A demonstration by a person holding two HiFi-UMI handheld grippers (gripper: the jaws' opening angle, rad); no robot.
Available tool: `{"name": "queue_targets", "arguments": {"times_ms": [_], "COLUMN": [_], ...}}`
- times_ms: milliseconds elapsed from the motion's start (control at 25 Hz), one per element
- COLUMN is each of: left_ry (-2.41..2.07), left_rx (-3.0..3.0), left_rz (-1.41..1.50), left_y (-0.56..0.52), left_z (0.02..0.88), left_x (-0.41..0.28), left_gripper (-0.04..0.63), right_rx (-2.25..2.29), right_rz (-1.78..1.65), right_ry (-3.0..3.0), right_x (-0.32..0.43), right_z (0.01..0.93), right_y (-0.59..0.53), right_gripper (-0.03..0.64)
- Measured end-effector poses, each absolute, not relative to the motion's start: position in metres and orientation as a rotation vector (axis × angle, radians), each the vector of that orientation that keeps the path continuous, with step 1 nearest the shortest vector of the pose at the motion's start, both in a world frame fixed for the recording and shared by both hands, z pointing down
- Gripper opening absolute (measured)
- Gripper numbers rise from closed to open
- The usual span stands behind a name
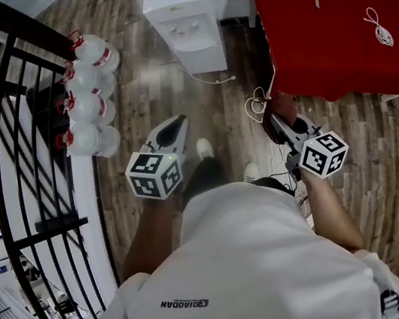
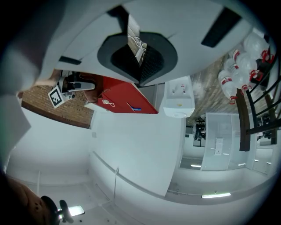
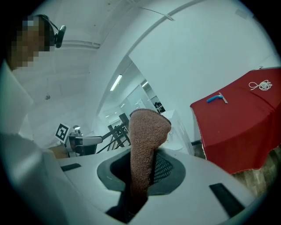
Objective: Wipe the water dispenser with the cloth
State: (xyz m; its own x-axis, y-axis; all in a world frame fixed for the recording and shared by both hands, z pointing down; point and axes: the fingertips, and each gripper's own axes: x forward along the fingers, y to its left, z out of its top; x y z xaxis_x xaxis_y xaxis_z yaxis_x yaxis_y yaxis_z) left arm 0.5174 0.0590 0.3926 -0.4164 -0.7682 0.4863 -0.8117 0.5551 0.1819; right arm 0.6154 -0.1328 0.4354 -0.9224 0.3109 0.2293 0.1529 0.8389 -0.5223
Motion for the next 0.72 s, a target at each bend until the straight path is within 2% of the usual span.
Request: {"name": "queue_targets", "arguments": {"times_ms": [280, 720], "left_ry": [-2.203, -2.167], "left_rx": [1.285, 1.406], "left_rz": [0.123, 0.091], "left_y": [0.06, 0.029], "left_z": [0.412, 0.415], "left_x": [0.491, 0.354], "left_gripper": [-0.011, -0.011], "right_rx": [-0.355, -0.327], "right_rz": [0.719, 0.611], "right_ry": [-2.678, -2.571], "right_x": [0.582, 0.457], "right_z": [0.449, 0.461], "right_y": [-0.119, -0.122], "right_gripper": [0.054, 0.054]}}
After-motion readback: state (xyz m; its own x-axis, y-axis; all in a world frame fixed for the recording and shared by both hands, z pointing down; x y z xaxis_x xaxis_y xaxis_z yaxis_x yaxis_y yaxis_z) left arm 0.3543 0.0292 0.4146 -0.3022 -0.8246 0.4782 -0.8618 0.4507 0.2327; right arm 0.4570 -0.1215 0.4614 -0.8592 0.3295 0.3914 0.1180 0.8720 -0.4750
